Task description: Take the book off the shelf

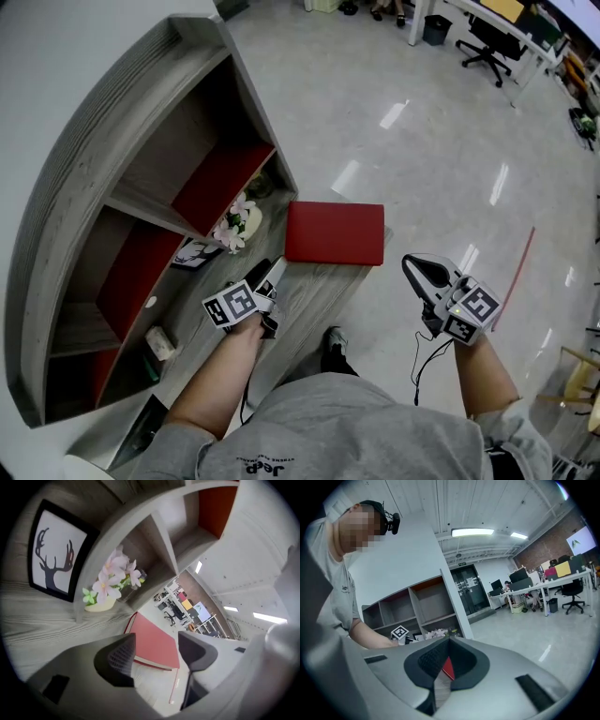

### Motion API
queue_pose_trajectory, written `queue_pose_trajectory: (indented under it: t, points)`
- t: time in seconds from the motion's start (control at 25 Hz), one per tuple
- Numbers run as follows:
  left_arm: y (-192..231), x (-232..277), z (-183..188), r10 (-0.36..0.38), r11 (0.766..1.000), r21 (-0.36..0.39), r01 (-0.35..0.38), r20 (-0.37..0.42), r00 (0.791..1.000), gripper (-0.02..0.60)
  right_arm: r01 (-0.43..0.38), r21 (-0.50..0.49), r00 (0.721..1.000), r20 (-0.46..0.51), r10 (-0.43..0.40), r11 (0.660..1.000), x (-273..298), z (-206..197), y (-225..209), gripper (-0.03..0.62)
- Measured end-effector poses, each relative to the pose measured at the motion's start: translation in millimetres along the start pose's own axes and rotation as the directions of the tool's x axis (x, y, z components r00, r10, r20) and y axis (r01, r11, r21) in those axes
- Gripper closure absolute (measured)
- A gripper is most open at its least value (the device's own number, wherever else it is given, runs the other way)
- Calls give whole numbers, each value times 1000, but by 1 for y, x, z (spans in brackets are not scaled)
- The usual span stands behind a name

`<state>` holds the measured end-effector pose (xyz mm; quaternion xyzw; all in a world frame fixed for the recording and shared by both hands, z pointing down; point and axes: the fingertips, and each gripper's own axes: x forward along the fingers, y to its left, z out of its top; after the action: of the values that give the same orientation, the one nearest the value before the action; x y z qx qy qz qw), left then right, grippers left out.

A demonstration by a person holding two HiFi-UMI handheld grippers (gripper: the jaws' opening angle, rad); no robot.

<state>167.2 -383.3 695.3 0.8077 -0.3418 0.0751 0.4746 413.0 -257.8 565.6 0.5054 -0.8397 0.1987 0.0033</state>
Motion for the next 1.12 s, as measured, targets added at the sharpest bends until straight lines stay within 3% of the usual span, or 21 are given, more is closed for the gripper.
queue_pose_trajectory:
  t: [0.32, 0.52, 0.64, 0.84, 1.12]
  points:
    - [-19, -78, 34, -73, 995, 73, 62, 166, 983, 420, -95, -43, 996, -8, 94, 995, 42, 27, 33, 594]
    - [-29, -136, 53, -127, 987, 131, 93, 275, 953, 495, -165, -73, 986, -20, 164, 984, 72, 43, 71, 594]
    - [-36, -175, 57, -164, 980, 157, 118, 321, 933, 571, -212, -95, 977, -36, 210, 973, 89, 50, 101, 594]
    - [-42, -252, 62, -200, 958, 266, 104, 366, 909, 569, -259, -121, 965, -67, 252, 958, 118, 53, 156, 594]
    - [-25, -383, 65, -175, 951, 309, 21, 481, 859, 569, -325, -149, 945, -98, 313, 934, 152, 53, 253, 594]
